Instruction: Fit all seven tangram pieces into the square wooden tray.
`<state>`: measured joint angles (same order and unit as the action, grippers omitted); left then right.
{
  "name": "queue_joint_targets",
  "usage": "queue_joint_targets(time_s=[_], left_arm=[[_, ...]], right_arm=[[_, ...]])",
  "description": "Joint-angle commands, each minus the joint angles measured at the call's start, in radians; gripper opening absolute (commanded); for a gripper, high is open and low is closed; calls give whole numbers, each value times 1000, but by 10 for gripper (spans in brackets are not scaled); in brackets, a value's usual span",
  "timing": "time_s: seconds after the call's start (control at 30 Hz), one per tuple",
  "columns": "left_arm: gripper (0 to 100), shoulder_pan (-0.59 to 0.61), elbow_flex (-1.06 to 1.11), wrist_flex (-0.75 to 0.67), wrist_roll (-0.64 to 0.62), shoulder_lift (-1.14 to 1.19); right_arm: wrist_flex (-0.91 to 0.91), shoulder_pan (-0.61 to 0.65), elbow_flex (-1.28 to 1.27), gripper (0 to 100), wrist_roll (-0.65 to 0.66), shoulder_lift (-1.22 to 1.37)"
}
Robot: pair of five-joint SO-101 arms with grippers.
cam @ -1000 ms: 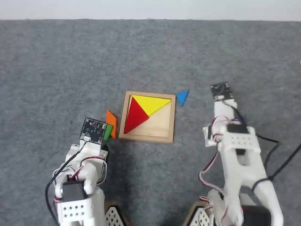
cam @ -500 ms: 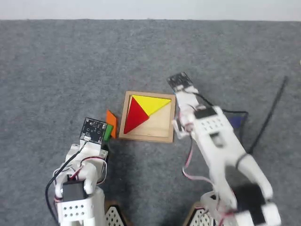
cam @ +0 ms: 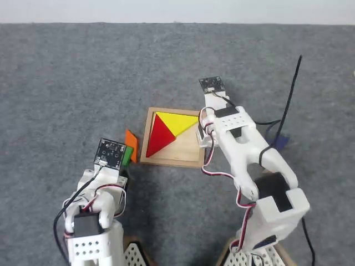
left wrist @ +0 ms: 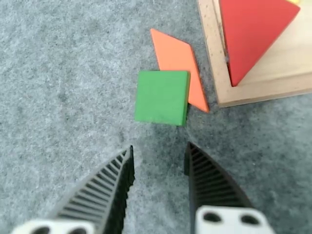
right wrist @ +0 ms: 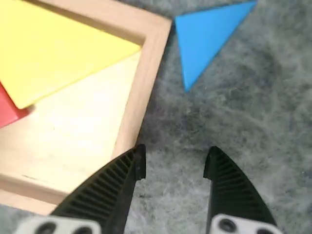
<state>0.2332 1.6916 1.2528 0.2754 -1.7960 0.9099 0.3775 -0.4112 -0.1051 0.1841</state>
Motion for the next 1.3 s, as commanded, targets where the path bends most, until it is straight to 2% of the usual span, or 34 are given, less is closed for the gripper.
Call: queue_joint_targets(time_s=[0.0, 0.3, 0.47, 0.63, 0.8, 1.27], left_arm=[[170, 8, -7, -32, 9, -2], [170, 8, -7, -32, 9, -2], [170, 8, -7, -32, 9, -2], [170, 8, -7, -32, 9, -2], [170, 8, -7, -32, 9, -2], [170, 8, -7, -32, 9, -2]], right_arm=[[10, 18, 55, 205, -35, -25], [5, 156, 57, 205, -63, -42], [15, 137, 57, 205, -98, -50], [16, 131, 51, 205, -132, -182], [70, 185, 51, 205, -133, -239], [70, 199, 106, 204, -130, 82]])
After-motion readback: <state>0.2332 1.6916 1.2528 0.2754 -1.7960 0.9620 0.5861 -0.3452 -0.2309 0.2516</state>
